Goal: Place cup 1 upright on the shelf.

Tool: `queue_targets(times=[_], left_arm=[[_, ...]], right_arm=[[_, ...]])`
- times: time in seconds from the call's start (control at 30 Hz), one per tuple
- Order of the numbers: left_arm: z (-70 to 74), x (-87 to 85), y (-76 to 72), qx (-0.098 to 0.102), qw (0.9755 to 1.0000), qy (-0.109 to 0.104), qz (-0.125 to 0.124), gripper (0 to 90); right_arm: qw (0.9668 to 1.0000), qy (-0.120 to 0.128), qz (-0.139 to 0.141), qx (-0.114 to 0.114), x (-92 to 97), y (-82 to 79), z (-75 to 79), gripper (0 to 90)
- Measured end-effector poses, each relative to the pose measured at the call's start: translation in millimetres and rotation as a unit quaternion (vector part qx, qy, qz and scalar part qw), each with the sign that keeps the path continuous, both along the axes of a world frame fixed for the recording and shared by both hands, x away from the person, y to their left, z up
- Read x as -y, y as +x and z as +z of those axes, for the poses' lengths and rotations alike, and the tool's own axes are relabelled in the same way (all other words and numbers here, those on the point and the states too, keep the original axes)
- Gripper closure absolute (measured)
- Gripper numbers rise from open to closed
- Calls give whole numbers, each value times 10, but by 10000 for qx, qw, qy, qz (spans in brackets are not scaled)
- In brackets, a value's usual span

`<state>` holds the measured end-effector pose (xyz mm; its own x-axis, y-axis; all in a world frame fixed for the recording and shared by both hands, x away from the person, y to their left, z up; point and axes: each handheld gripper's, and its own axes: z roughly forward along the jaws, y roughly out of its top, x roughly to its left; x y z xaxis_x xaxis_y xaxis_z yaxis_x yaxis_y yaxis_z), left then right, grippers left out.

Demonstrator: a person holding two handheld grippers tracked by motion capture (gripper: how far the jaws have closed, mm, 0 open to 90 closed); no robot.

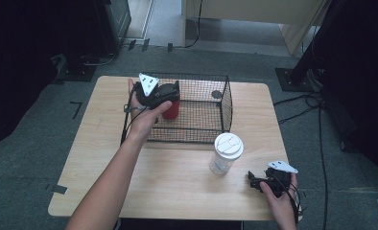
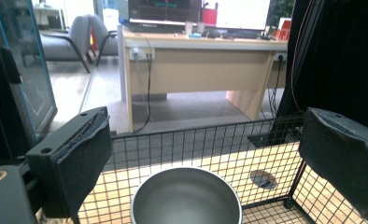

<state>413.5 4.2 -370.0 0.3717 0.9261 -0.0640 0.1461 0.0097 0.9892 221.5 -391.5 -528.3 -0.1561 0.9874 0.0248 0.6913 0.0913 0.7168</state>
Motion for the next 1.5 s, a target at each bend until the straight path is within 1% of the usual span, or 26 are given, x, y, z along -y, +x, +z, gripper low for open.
queue_targets(times=[0.07,0.13,0.2,0.23,0.57,0.67,0.8,0.97,1.0,1.03,1.23,1.3,1.33,1.37,1.5], left_arm=[[28,-52,-62,42,10000,13,3,34],[46,-99,-109,35,10000,-34,-8,34],[53,-166,-166,81,10000,23,5,34],[51,-189,-184,91,10000,18,3,34],[-9,-516,-443,97,9999,-100,56,34],[-17,-588,-531,124,9999,-29,115,34],[-56,-704,-699,143,9999,15,94,34],[-101,-826,-853,148,9998,4,110,34],[-116,-864,-898,143,9998,36,120,34],[-128,-881,-922,147,9998,9,115,34],[-260,-1064,-1113,32,9999,50,136,33],[-313,-1119,-1168,49,9996,165,219,34],[-334,-1144,-1187,36,9995,178,244,33],[-371,-1188,-1219,-2,9995,117,276,34],[-493,-1312,-1302,-125,9992,24,381,33]], right_arm=[[10000,0,0,0,0,0,0,0],[10000,0,-1,0,0,0,0,0],[10000,0,-1,0,0,0,0,0],[10000,0,-1,0,0,0,0,0],[10000,0,-1,0,0,0,0,0],[10000,-2,-2,-1,0,0,0,0],[10000,-3,1,1,0,0,0,0],[10000,1,-4,-3,-1,0,0,0],[10000,1,-4,-3,-1,0,0,0],[10000,6,-8,-7,-2,-1,1,0],[10000,2,-4,-1,-1,-1,0,0],[10000,-3,-3,0,-1,-1,0,0],[10000,1,-5,-2,-1,-1,0,0],[10000,1,-3,-2,-1,-1,0,0],[10000,-8,1,2,0,-1,-1,0]])
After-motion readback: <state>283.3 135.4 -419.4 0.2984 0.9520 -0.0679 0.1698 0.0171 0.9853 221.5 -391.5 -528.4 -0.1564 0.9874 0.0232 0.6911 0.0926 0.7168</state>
